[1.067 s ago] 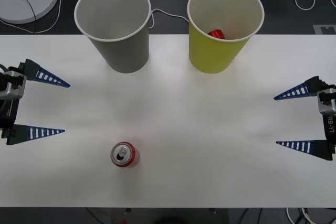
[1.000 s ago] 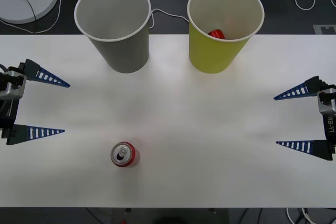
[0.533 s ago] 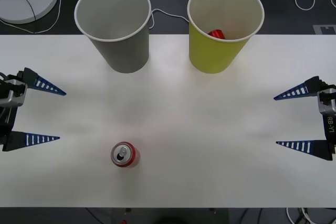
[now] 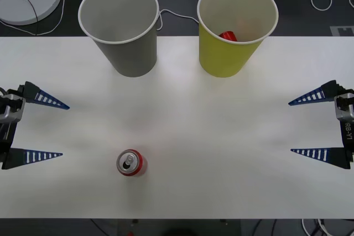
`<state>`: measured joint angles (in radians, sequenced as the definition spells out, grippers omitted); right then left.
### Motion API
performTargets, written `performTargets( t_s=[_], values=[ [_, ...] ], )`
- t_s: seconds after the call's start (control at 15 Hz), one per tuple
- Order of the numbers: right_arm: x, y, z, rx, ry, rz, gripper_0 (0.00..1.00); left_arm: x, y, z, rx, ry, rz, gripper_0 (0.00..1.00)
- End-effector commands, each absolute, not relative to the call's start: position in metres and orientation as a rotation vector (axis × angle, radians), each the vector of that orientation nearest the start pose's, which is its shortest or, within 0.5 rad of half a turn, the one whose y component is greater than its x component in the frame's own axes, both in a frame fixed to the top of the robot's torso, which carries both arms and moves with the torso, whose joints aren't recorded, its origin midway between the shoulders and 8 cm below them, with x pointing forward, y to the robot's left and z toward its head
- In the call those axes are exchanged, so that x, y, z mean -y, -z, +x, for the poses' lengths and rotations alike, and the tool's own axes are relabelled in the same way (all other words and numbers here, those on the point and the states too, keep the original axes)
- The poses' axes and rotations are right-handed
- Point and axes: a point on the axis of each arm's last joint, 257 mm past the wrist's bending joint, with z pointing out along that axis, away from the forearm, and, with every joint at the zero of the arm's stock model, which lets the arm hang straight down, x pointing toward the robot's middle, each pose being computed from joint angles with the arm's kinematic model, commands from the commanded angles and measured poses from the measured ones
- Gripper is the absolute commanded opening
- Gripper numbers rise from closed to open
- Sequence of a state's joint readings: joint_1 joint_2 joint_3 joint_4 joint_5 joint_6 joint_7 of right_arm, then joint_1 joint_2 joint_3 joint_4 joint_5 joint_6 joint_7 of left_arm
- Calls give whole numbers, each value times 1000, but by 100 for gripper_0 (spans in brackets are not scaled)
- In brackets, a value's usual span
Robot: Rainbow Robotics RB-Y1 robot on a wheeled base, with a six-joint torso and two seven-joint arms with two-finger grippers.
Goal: Put the can into the green bin and the plastic bottle into the gray bin
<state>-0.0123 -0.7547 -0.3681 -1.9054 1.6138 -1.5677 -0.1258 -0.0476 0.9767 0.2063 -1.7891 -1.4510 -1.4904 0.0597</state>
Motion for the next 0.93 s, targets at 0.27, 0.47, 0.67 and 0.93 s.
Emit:
performTargets(
  t_s=[0.27,0.47,0.67,0.93],
  values=[
    [278,178,364,-1592,-242,-1663,100,-299,211,362,-1481,384,1738,100],
    [278,178,364,-1592,-242,-1663,100,-302,224,358,-1445,435,1700,100],
    [278,178,364,-1592,-242,-1663,100,-298,237,353,-1408,516,1633,100],
    [278,178,364,-1592,-242,-1663,100,-297,258,349,-1353,560,1597,100]
  ],
)
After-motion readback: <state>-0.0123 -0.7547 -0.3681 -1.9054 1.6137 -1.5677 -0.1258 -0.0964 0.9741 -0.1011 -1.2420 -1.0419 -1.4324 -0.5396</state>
